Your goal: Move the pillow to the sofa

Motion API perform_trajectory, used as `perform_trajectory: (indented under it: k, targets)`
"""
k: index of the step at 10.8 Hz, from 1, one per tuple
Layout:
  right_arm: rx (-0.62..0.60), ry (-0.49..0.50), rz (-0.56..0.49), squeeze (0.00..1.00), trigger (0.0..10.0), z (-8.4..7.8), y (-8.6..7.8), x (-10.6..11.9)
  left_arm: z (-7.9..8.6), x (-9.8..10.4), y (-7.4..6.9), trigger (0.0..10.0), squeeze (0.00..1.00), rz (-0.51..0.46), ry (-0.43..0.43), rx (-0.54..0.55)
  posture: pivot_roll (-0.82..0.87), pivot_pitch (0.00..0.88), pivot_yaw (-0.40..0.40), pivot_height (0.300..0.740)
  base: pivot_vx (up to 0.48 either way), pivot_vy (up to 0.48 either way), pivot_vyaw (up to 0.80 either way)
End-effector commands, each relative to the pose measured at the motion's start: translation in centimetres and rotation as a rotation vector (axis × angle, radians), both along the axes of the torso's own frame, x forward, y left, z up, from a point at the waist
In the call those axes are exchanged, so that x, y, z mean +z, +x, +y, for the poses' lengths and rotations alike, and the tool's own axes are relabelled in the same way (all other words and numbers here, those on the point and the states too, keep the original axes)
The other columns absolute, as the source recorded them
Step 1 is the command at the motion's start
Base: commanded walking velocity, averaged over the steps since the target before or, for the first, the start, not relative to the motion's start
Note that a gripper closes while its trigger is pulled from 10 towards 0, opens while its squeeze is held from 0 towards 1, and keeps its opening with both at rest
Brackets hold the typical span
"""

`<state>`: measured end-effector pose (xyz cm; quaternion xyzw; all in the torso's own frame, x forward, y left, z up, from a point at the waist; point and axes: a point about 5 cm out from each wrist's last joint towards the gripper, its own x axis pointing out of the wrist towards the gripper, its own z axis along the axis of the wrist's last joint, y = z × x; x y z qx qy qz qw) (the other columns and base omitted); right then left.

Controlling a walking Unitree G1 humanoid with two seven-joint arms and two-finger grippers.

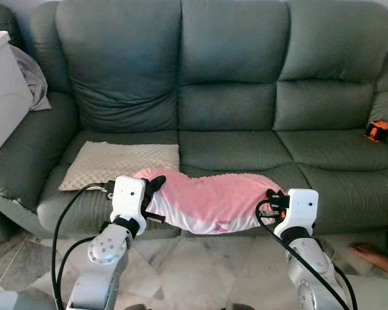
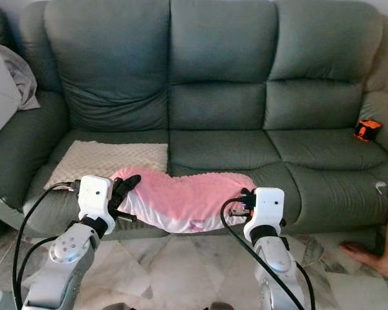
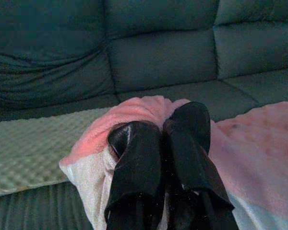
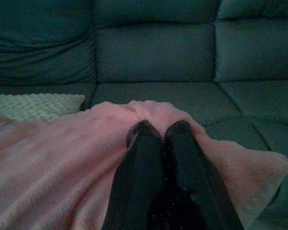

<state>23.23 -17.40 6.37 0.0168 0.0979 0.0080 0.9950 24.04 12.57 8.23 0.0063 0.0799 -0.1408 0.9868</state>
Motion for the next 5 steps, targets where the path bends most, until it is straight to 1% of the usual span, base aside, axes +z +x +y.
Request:
perform_trajectory:
  k: [1, 5]
  targets:
    - [-0.004, -0.008, -0.033, 0.0, 10.0, -0.29, 0.31, 0.71, -0.45, 0.59, 0.19, 10.0, 0.0, -0.018, -0.014, -0.022, -0.03, 0.0, -0.011, 0.74, 0.0, -0.3, 0.0]
    - [-0.004, -0.01, -0.031, 0.0, 10.0, -0.37, 0.28, 0.7, -0.53, 0.6, 0.18, 10.0, 0.0, -0.015, -0.014, -0.026, -0.03, 0.0, -0.011, 0.74, 0.0, -0.276, 0.0]
